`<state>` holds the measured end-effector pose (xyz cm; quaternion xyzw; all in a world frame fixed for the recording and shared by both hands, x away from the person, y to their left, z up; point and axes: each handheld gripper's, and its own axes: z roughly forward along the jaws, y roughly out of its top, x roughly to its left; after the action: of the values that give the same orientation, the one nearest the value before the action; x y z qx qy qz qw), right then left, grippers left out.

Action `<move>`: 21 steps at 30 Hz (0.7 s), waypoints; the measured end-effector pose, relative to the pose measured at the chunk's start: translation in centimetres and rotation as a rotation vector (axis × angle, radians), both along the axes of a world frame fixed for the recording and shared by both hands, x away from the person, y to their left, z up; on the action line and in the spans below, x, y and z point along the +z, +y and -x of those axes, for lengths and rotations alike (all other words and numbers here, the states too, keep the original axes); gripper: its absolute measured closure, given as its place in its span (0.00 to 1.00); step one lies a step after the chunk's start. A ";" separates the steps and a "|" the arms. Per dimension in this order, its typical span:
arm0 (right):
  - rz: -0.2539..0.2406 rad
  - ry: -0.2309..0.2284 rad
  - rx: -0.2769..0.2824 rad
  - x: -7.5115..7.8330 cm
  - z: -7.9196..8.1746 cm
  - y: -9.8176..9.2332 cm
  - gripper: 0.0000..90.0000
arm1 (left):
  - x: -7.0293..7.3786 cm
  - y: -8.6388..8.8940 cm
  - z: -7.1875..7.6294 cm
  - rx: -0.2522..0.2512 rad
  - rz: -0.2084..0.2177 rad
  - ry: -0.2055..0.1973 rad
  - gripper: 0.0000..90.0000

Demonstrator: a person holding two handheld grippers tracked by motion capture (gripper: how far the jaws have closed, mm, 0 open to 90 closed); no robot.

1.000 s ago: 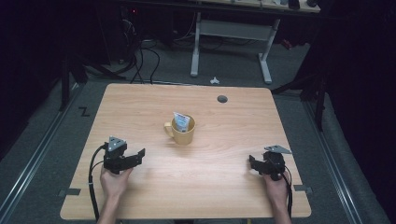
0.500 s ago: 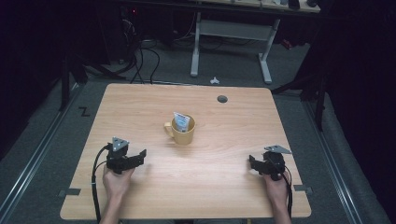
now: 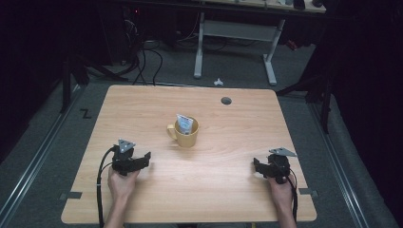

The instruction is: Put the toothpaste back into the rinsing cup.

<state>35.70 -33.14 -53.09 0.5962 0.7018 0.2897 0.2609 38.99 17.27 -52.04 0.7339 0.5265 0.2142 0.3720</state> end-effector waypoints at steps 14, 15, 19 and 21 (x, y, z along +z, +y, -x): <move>0.000 0.000 0.000 0.0 0.0 0.0 0.25 | -0.9 -0.7 -0.6 0.005 -0.046 0.013 0.26; 0.000 0.000 0.000 0.0 0.0 0.0 0.25 | -1.0 -0.7 -0.6 0.008 -0.049 0.016 0.26; 0.000 0.000 0.000 0.0 0.0 0.0 0.25 | -1.2 -0.9 -0.7 0.005 -0.064 0.022 0.25; 0.001 0.000 0.001 0.0 0.0 0.0 0.25 | -1.4 -1.1 -0.8 0.005 -0.071 0.029 0.25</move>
<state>35.71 -33.15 -53.09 0.5955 0.7023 0.2896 0.2613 39.78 16.19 -53.40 0.7485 0.5257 0.2230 0.3372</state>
